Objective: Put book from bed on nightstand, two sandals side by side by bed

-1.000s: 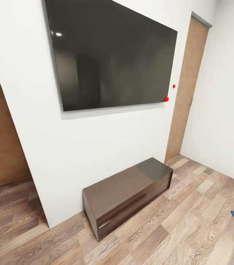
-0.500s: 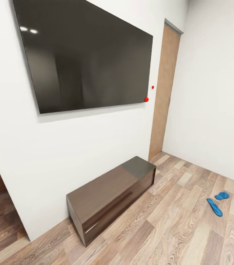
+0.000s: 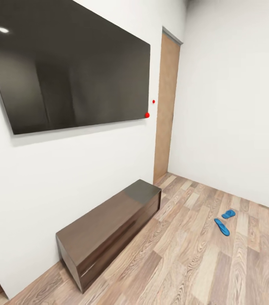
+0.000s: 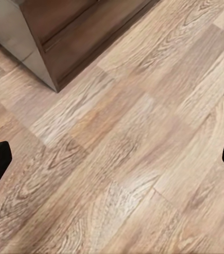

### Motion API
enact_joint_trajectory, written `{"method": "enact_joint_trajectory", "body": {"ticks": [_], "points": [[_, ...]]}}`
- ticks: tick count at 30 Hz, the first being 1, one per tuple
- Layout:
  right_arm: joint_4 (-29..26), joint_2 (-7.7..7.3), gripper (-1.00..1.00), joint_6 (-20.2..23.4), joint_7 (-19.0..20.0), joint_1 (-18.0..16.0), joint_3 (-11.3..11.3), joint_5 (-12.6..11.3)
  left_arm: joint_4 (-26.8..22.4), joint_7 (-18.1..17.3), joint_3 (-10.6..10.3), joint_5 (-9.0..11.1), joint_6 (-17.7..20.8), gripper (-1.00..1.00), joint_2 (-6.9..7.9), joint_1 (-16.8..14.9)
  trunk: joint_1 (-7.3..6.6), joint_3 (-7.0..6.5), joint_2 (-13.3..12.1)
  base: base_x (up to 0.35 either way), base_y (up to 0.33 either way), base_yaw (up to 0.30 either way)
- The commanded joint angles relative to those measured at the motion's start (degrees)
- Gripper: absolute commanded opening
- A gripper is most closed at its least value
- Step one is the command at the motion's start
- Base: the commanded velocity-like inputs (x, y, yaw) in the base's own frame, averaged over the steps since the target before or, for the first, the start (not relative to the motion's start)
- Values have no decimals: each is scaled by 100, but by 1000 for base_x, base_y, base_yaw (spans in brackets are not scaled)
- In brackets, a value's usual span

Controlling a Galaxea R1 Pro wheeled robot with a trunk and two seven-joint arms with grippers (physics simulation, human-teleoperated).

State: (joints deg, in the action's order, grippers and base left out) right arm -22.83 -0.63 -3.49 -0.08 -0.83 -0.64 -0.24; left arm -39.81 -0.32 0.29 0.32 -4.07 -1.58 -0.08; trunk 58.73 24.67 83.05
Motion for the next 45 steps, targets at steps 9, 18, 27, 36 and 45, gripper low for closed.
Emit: {"method": "enact_joint_trajectory", "body": {"ticks": [9, 18, 27, 36, 45], "points": [[6, 1, 100, -20, -1, -5, -6, -2, -1, -3, 6, 3, -15, 100, -1, -1, 0, -19, 3, 0, 0, -296], [6, 3, 100, -20, -1, -5, -6, -2, -1, -3, 6, 3, -15, 100, -1, -1, 0, -52, 3, 0, 0, -293], [6, 1, 100, -20, -3, -5, -6, -1, -1, -3, 6, 3, -15, 100, -1, -1, 0, -87, 3, 0, 0, -288], [6, 1, 100, -20, -1, -5, -6, 1, -1, -3, 6, 3, -15, 100, -1, -1, 0, -124, 3, 0, 0, -286], [6, 1, 100, -20, -2, -5, -6, 0, -1, -3, 6, 2, -15, 100, -1, -1, 0, -161, 3, 0, 0, -284]]}}
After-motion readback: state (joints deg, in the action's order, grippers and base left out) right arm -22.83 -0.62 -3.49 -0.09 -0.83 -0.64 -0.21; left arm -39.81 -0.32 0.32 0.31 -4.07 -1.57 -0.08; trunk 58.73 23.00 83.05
